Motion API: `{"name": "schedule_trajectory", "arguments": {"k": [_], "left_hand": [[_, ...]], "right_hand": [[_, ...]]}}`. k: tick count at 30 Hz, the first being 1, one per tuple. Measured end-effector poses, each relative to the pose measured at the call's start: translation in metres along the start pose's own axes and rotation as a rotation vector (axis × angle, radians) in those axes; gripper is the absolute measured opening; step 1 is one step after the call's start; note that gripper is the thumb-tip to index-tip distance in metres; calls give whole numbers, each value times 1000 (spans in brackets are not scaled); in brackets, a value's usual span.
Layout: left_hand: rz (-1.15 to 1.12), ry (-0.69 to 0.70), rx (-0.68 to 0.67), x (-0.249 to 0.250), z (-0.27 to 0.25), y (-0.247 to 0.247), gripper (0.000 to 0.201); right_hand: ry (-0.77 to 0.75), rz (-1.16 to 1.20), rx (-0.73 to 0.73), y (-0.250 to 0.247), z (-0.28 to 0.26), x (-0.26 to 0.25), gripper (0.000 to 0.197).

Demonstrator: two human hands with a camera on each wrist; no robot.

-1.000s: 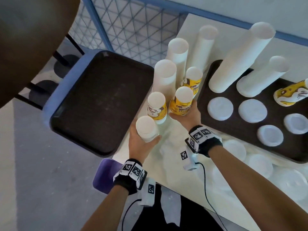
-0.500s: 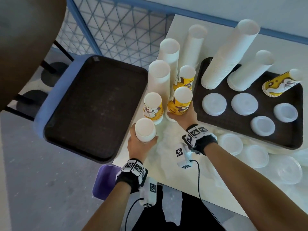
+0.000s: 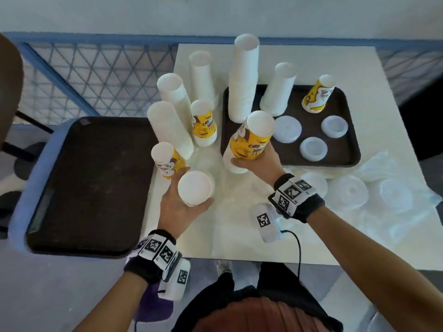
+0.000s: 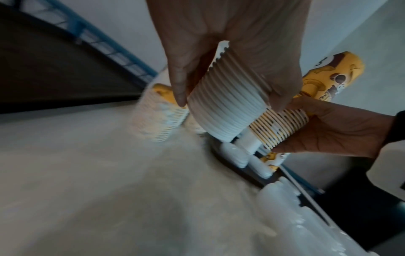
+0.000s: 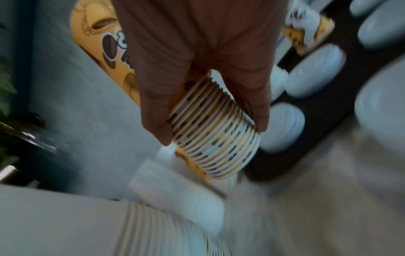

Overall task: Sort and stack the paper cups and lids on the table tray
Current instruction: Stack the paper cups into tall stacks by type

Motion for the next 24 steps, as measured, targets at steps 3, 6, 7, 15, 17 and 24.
{"name": "schedule_trajectory", "arguments": {"k": [3,6,7,15,17,24], "left_hand": [[-20,88,-107,42,18,41,84],[-25,107,-167,77,41,92,87],[-28,113,-187,89,50,110,87],[-22,140,-277,181,135,253,86],[-35,146,-249,197,157,274,85],[-70,226,131,254,216,251,84]], "right_hand": [[-43,36,55,-56,0,-1,65],[-45,24,145,-120,4,10,71],[-43,26,186,-142,6,17,71],[93,83,340,-278,27,89,87],[94,87,349,-300,32,102,84],[57,118,364,-339,51,121,60]]}}
Point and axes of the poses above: each hand's wrist, its own z-axis towards the middle knuckle, its own y-axis out of the palm, x = y × z, the point moved 9 cm from there along z, towards the middle knuckle, and after that the axes turned 4 degrees about y, right-handed, at the moved point
